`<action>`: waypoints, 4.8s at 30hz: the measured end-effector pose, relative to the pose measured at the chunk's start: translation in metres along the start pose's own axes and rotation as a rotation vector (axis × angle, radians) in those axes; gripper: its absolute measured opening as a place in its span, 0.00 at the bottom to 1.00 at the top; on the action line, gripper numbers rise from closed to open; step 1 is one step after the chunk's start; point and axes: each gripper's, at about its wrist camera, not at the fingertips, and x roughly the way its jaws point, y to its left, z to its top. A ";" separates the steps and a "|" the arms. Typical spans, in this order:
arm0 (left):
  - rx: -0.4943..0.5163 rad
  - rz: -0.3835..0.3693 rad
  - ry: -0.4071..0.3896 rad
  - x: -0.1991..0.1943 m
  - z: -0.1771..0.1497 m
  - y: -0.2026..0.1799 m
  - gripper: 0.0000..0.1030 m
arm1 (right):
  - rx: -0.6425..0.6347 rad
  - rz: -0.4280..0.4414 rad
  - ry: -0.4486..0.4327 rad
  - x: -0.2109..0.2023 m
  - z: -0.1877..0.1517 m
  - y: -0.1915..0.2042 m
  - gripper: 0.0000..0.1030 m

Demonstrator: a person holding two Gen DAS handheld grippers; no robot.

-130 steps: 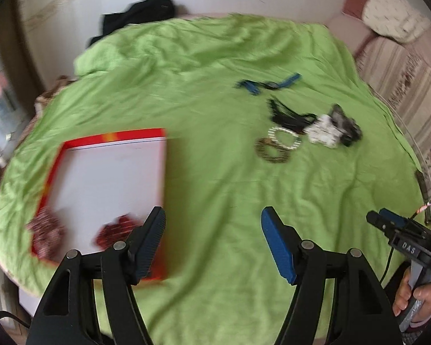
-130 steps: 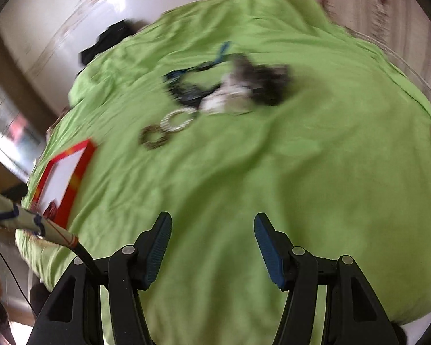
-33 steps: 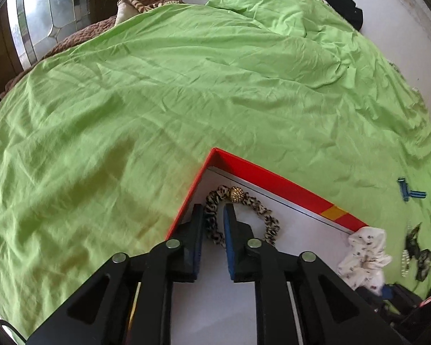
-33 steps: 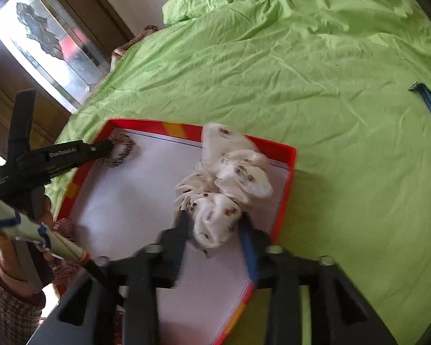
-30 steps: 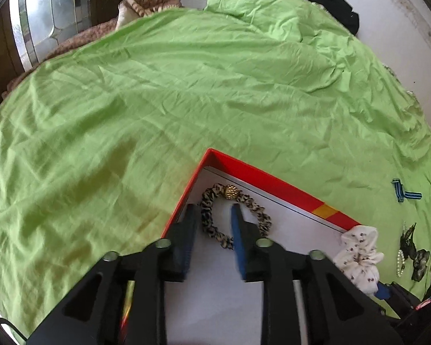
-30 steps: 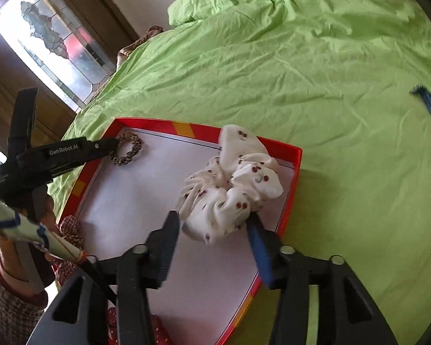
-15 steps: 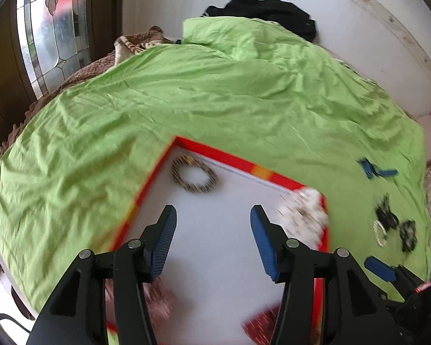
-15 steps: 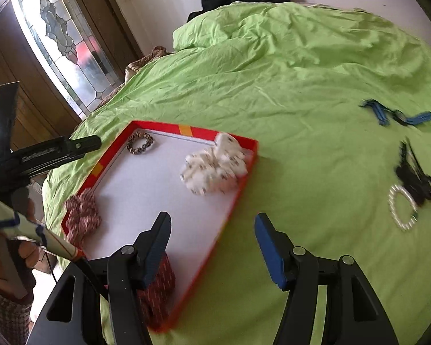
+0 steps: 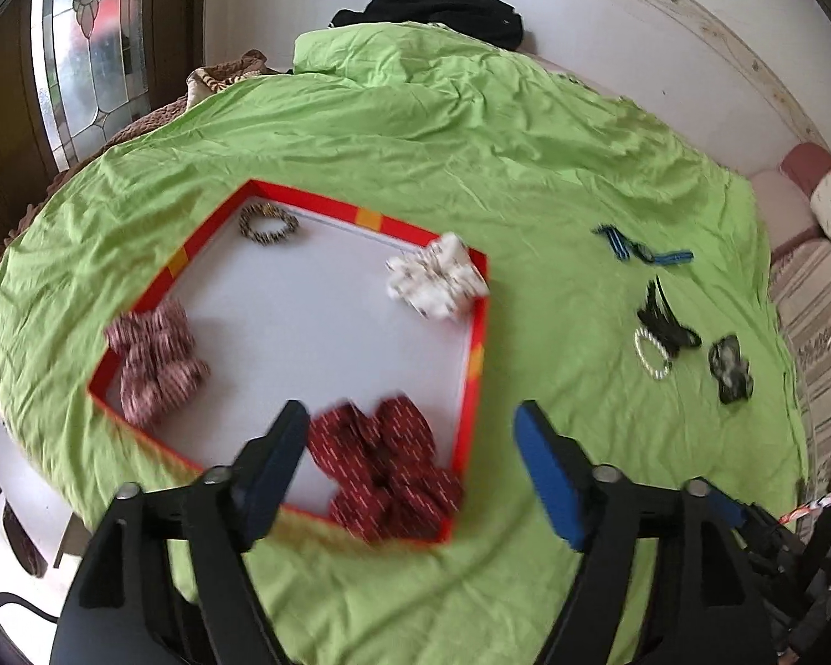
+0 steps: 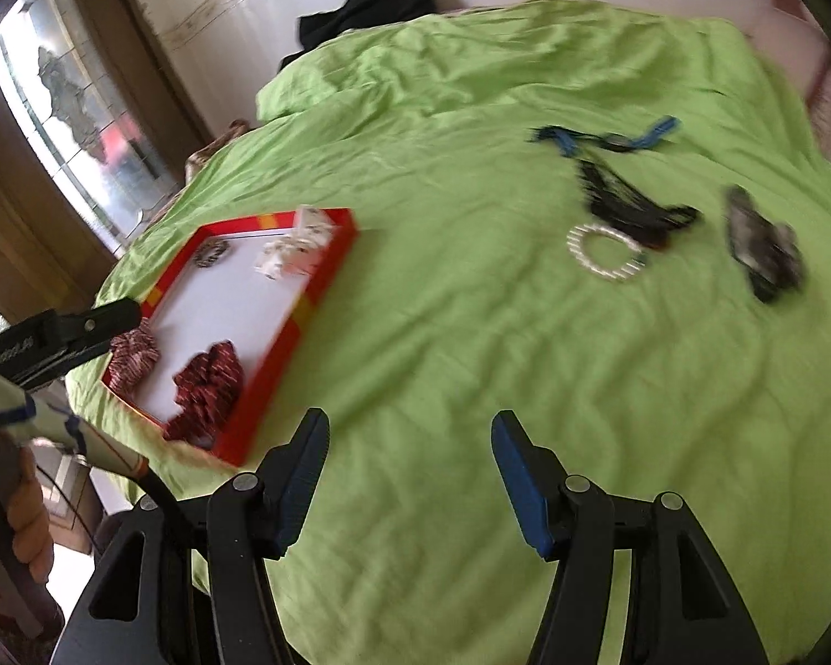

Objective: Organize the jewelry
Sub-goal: 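Withdraw both tools from the tray and move back toward the remaining items, then grasp the pearl bracelet with the left tool while the right grasps the grey scrunchie, then carry the pearl bracelet and grey scrunchie into the tray and open both tools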

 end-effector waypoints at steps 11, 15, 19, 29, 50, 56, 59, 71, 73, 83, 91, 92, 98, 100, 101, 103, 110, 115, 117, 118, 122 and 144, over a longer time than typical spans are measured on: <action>0.158 0.038 -0.007 -0.016 -0.055 -0.059 0.85 | 0.117 -0.039 -0.019 -0.028 -0.036 -0.049 0.65; 0.208 0.055 -0.010 -0.018 -0.065 -0.072 0.85 | 0.112 -0.056 -0.032 -0.033 -0.039 -0.052 0.65; 0.229 0.063 -0.013 -0.019 -0.070 -0.080 0.85 | 0.117 -0.065 -0.039 -0.036 -0.042 -0.055 0.66; 0.227 0.049 0.010 -0.016 -0.074 -0.082 0.85 | 0.135 -0.076 -0.037 -0.037 -0.046 -0.062 0.66; 0.294 0.025 0.032 -0.008 -0.087 -0.107 0.85 | 0.215 -0.101 -0.033 -0.035 -0.057 -0.098 0.66; 0.311 0.005 0.054 -0.003 -0.088 -0.117 0.85 | 0.249 -0.114 -0.038 -0.036 -0.062 -0.116 0.66; 0.301 -0.001 0.069 0.003 -0.086 -0.120 0.85 | 0.274 -0.118 -0.038 -0.036 -0.063 -0.129 0.66; 0.356 -0.093 0.097 0.040 -0.045 -0.163 0.83 | 0.304 -0.175 -0.062 -0.033 -0.042 -0.182 0.66; 0.366 -0.147 0.098 0.050 -0.031 -0.175 0.69 | 0.290 -0.192 -0.083 -0.033 -0.029 -0.191 0.66; 0.331 -0.233 0.204 0.165 0.027 -0.235 0.54 | 0.157 -0.277 -0.170 -0.005 0.050 -0.220 0.71; 0.312 -0.226 0.260 0.240 0.043 -0.252 0.54 | 0.051 -0.311 -0.108 0.046 0.087 -0.227 0.71; 0.321 -0.232 0.259 0.241 0.044 -0.256 0.54 | 0.035 -0.326 -0.098 0.052 0.088 -0.227 0.71; 0.416 -0.197 0.255 0.247 0.034 -0.284 0.10 | -0.003 -0.425 -0.049 0.071 0.087 -0.231 0.25; 0.432 -0.204 0.262 0.244 0.032 -0.287 0.09 | 0.033 -0.394 -0.059 0.063 0.085 -0.236 0.18; 0.435 -0.209 0.261 0.239 0.031 -0.287 0.09 | 0.042 -0.385 -0.062 0.058 0.085 -0.237 0.17; 0.435 -0.221 0.258 0.230 0.031 -0.287 0.09 | 0.069 -0.345 -0.078 0.042 0.084 -0.238 0.15; 0.413 -0.292 0.191 0.155 0.032 -0.272 0.09 | 0.159 -0.180 -0.120 -0.012 0.071 -0.220 0.15; 0.397 -0.341 0.137 0.096 0.033 -0.243 0.09 | 0.228 -0.049 -0.125 -0.040 0.060 -0.200 0.15; 0.377 -0.353 0.119 0.074 0.035 -0.223 0.09 | 0.236 -0.025 -0.125 -0.047 0.056 -0.192 0.15; 0.367 -0.356 0.108 0.063 0.037 -0.212 0.09 | 0.234 -0.015 -0.125 -0.052 0.053 -0.185 0.15; 0.324 -0.350 0.070 0.031 0.043 -0.168 0.09 | 0.198 -0.009 -0.123 -0.060 0.048 -0.158 0.15; 0.044 -0.080 0.052 0.043 0.076 0.079 0.09 | -0.165 0.159 0.055 0.024 0.055 0.070 0.15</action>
